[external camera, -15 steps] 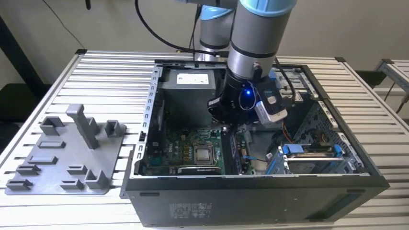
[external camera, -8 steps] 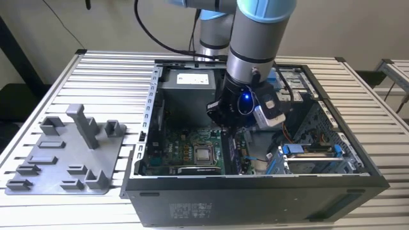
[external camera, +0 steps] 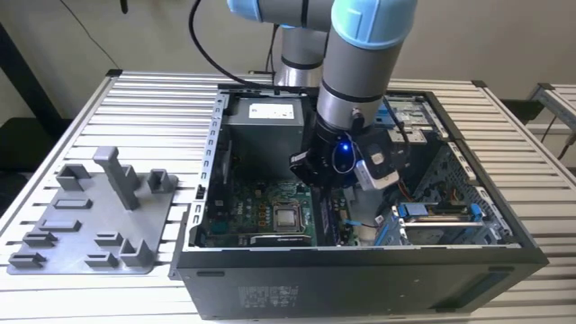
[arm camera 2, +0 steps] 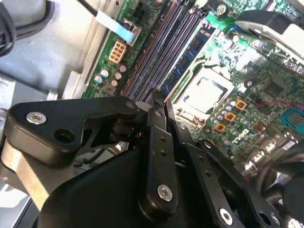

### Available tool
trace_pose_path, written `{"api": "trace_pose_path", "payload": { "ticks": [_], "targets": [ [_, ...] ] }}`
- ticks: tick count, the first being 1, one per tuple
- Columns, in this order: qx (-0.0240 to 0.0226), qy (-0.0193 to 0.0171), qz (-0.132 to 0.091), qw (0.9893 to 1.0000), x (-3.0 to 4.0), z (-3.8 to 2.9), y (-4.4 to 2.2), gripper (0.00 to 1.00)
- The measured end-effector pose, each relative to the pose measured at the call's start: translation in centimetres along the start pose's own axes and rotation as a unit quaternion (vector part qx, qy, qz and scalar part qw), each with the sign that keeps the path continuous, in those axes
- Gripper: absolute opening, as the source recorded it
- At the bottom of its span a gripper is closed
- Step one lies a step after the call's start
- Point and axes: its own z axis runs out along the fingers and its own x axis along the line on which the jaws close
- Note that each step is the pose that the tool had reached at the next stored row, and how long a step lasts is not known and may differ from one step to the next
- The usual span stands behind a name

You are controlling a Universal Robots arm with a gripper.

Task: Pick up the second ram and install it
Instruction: 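Insert the second ram into the second slot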

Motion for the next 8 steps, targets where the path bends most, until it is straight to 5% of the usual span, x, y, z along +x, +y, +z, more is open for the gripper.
{"api": "trace_pose_path", "payload": {
  "ticks": [8],
  "targets": [
    [-0.0001,-0.0013,0.000,1.0000,-0.02,1.22,-0.54,0.14]
  ]
}}
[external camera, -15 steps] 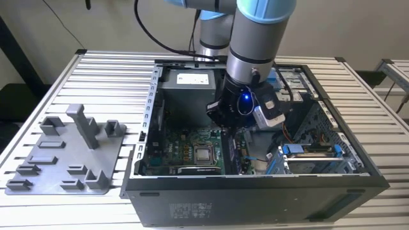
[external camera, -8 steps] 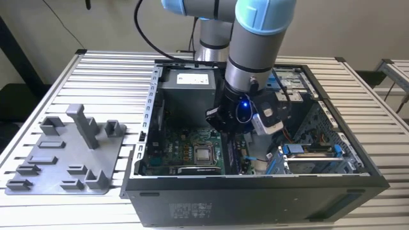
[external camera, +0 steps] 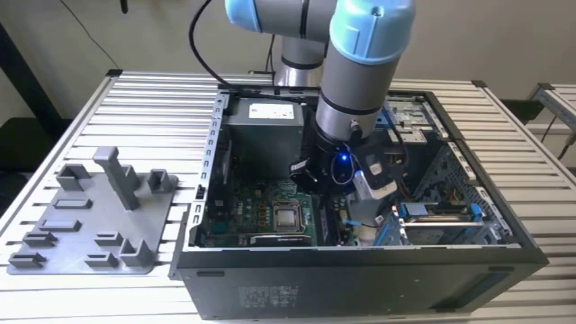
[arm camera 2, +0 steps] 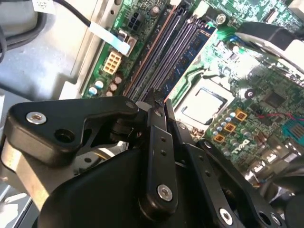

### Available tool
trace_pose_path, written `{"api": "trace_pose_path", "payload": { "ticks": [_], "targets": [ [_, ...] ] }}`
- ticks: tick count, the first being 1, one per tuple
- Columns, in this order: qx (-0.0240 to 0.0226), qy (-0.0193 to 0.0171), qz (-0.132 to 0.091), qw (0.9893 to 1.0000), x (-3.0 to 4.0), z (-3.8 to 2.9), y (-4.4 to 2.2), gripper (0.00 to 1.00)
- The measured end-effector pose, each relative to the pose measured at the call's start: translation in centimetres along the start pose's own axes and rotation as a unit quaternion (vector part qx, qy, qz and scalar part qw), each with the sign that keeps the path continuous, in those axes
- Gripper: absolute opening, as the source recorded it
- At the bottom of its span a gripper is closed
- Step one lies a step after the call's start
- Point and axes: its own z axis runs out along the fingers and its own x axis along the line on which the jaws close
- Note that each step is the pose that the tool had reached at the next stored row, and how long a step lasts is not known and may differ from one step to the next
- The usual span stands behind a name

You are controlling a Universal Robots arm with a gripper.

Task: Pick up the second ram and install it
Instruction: 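Insert the second ram into the second slot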

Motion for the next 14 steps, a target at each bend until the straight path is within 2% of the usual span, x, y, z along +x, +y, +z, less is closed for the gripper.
{"api": "trace_pose_path", "payload": {
  "ticks": [4,14],
  "targets": [
    [0.0000,-0.0001,0.000,1.0000,0.02,0.31,0.00,0.14],
    [0.0001,0.0000,0.001,1.0000,0.02,0.60,0.03,0.14]
  ]
}}
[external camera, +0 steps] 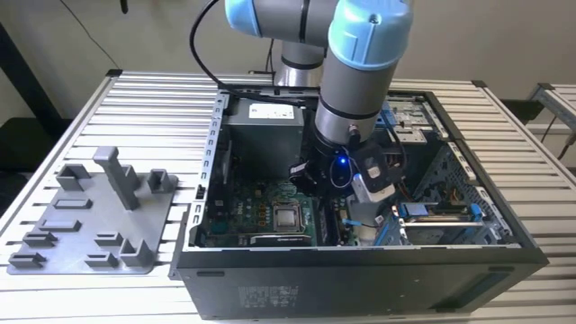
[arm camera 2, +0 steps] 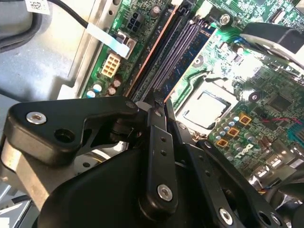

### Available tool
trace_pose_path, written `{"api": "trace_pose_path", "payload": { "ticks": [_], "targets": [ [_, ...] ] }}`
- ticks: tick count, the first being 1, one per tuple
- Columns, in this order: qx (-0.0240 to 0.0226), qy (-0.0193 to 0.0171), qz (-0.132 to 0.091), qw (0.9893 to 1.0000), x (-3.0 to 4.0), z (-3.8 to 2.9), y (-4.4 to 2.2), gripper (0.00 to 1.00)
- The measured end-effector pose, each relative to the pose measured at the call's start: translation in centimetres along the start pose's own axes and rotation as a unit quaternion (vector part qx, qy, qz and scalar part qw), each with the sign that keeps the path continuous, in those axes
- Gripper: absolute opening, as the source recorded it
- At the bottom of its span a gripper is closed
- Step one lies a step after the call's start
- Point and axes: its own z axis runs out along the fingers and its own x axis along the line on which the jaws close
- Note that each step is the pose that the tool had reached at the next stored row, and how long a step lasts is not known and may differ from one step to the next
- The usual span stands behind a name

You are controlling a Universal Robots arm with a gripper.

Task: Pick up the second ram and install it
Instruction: 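Insert the second ram into the second slot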

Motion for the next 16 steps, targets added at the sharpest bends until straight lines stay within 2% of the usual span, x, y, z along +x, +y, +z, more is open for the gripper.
{"api": "trace_pose_path", "payload": {
  "ticks": [16],
  "targets": [
    [-0.0001,0.0000,0.000,1.0000,-0.08,0.42,0.00,0.14]
  ]
}}
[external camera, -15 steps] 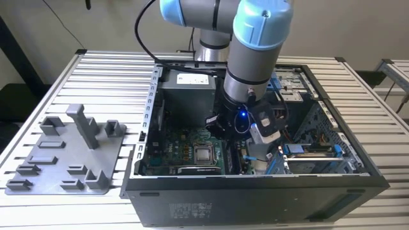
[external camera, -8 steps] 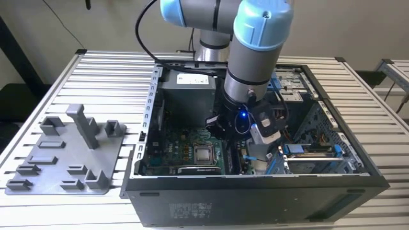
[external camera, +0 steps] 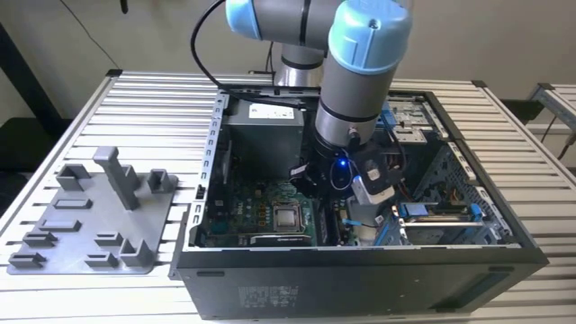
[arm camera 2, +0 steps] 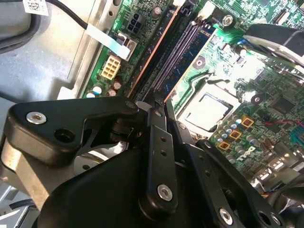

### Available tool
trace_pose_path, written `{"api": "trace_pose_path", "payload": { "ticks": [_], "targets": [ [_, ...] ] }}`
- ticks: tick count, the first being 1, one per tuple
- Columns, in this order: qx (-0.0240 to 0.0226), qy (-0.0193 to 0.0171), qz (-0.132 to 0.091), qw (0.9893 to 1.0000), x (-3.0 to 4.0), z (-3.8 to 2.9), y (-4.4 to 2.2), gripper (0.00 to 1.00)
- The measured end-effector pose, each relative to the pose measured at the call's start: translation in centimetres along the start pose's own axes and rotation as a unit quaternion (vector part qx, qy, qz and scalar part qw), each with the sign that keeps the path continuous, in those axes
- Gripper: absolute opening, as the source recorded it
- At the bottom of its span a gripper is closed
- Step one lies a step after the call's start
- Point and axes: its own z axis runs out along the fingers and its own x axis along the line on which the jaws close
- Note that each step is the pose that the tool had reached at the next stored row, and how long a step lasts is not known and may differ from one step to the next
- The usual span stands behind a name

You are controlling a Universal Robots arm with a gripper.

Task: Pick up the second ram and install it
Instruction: 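Insert the second ram into the second slot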

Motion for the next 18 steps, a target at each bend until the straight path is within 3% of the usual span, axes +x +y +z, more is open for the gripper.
{"api": "trace_pose_path", "payload": {
  "ticks": [18],
  "targets": [
    [0.0000,0.0000,0.000,1.0000,0.00,0.38,0.00,0.14]
  ]
}}
